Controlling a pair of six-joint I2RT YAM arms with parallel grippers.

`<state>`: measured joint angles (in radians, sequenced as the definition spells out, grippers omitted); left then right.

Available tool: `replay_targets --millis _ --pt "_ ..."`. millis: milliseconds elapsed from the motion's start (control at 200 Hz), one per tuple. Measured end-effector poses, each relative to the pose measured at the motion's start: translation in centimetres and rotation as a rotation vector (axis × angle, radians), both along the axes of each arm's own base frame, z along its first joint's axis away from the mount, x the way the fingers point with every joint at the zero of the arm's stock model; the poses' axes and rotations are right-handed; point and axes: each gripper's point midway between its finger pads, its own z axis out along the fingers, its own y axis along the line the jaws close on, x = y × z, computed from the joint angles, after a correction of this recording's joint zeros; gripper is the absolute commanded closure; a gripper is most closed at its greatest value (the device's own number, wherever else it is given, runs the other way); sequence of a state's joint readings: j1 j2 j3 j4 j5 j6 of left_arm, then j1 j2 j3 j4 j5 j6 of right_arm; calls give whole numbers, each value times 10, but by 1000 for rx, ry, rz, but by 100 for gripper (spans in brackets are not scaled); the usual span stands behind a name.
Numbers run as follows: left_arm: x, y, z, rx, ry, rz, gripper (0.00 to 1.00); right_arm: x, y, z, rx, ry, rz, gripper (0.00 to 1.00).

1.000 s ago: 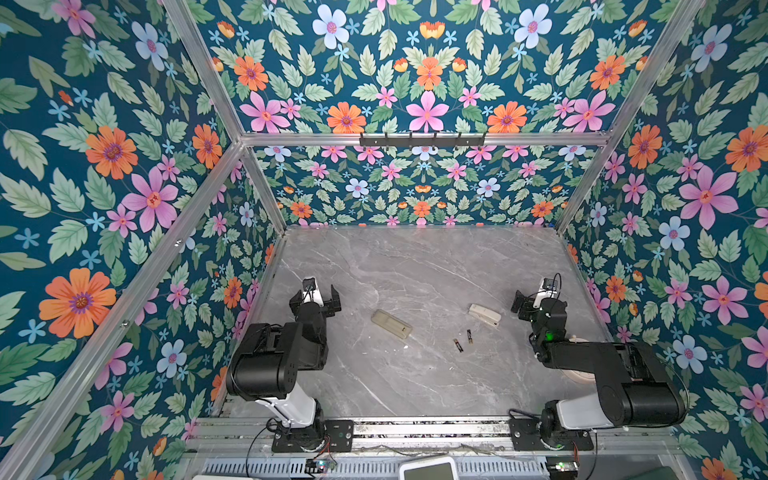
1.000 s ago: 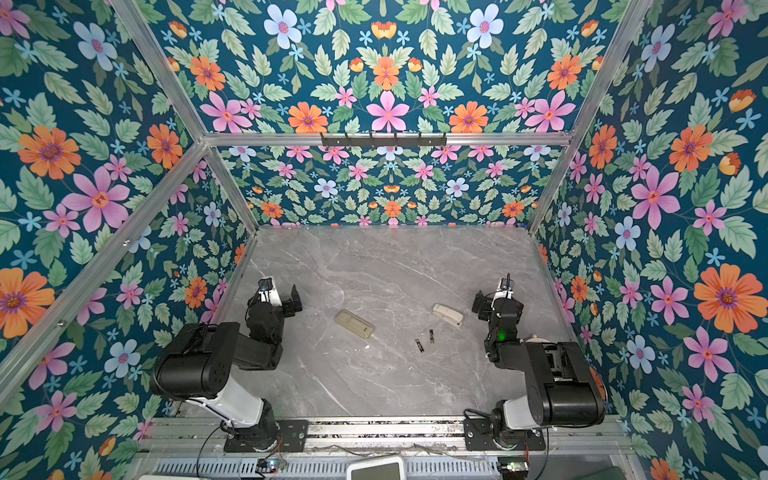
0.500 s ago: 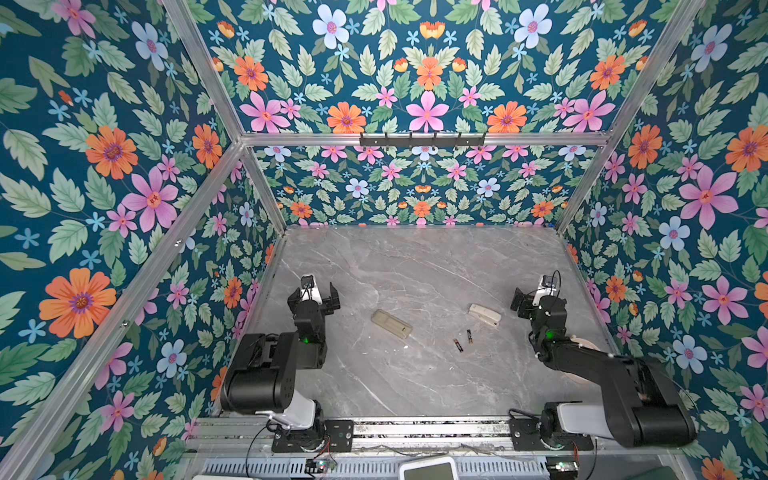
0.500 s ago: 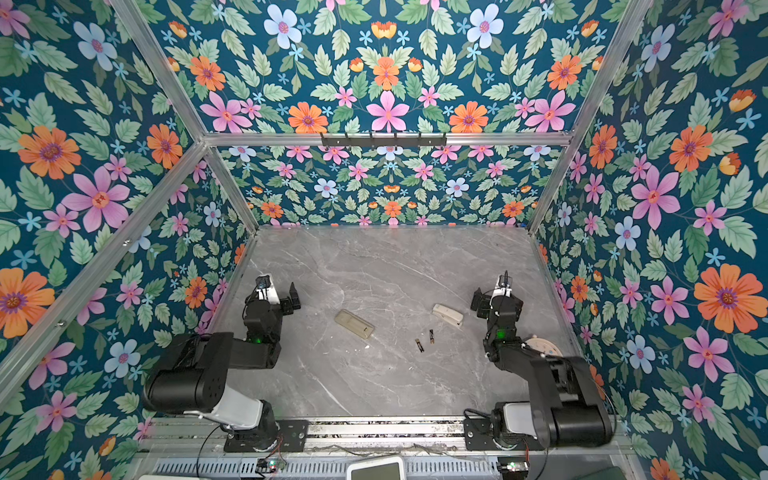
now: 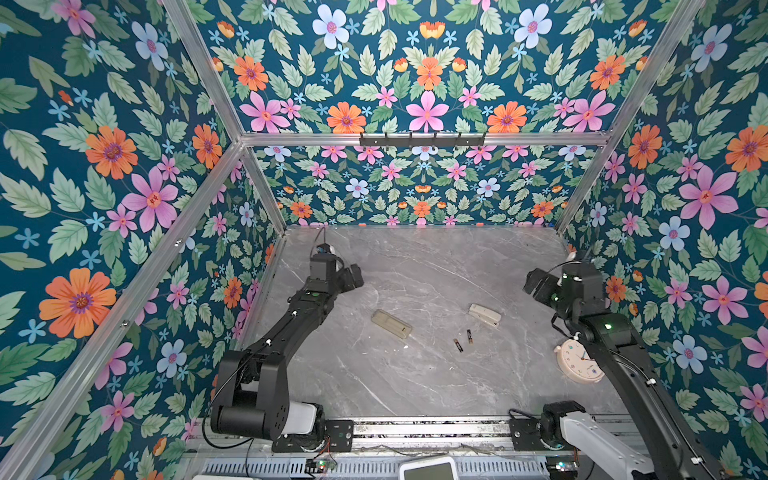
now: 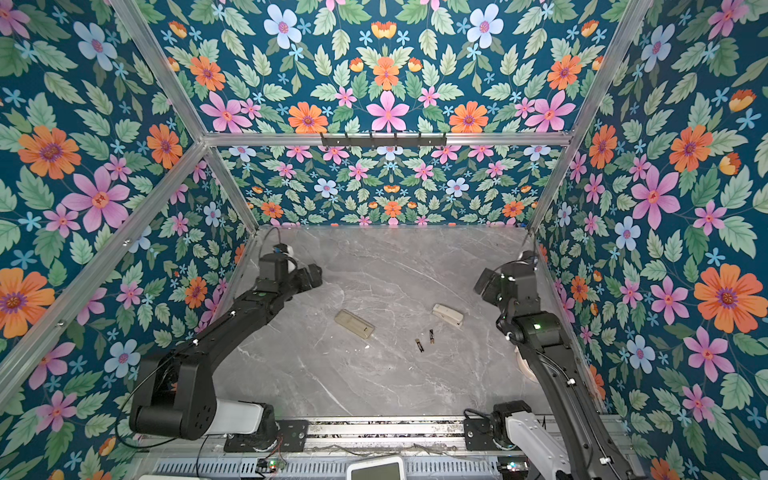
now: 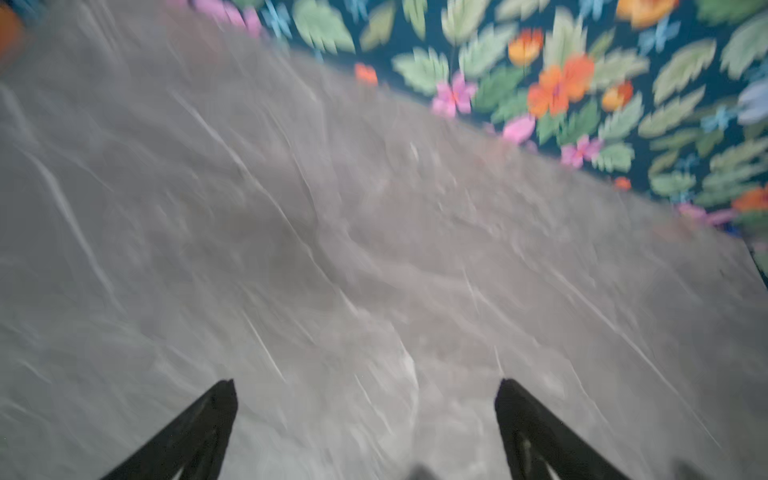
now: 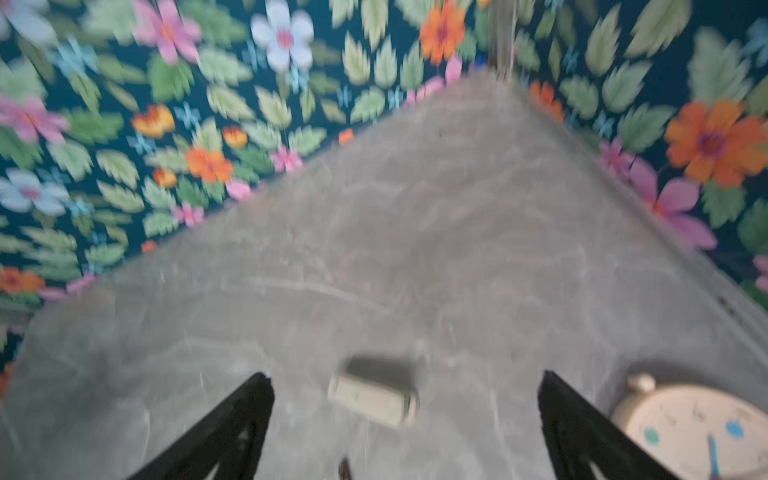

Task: Load the batteries into the remote control
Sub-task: 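Reach the right gripper over the beige remote while the left arm rises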

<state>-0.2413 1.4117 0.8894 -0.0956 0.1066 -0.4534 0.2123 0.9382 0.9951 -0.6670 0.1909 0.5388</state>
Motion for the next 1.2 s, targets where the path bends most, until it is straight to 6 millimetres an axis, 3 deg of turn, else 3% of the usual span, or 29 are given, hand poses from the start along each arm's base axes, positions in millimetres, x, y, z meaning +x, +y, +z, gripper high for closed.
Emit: replay_targets --millis 105,285,375,490,605,810,1200 --pt "-20 -33 -8 -41 122 -50 0 -16 40 -24 -16 165 128 1" --pt "-42 -36 -26 -107 262 -58 0 -17 151 -48 -145 290 536 1" --pt "-48 -30 -38 -148 320 -62 0 -12 192 -64 -181 326 677 1" --pt "-58 -1 -57 -216 380 -1 1 3 241 -77 -201 344 823 1" --pt "-61 9 -55 -270 382 18 1 27 289 -93 -193 342 947 1" --pt "-63 27 -61 -354 398 74 3 41 337 -126 -185 375 1124 1" --pt "-59 49 -56 -406 368 151 3 20 369 -177 -228 457 1278 3"
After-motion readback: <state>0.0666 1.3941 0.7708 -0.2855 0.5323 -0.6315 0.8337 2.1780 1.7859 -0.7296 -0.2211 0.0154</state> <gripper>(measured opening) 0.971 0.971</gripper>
